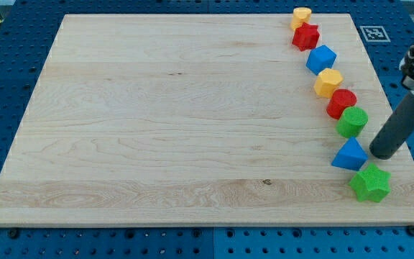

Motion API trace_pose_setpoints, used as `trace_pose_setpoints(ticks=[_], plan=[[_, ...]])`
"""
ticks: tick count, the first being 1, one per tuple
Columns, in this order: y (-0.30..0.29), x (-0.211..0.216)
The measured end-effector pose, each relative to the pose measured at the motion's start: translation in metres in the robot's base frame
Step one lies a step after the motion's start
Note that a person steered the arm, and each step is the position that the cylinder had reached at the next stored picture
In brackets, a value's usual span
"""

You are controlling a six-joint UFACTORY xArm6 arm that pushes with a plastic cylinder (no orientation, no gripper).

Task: Push the green circle left a bit

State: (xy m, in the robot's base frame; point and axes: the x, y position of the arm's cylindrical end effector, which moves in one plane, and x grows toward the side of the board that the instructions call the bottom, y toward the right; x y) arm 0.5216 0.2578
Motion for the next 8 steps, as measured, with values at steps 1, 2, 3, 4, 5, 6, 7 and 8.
trace_pose_setpoints(ticks=[1, 2, 3, 4, 5, 6, 7, 8], plan=[[0.008, -0.020], [0.008, -0.043], [0.006, -0.047], [0.010, -0.047], [0.020, -0.047], [0.028, -0.047], [0.028, -0.053], [0.013, -0.059]])
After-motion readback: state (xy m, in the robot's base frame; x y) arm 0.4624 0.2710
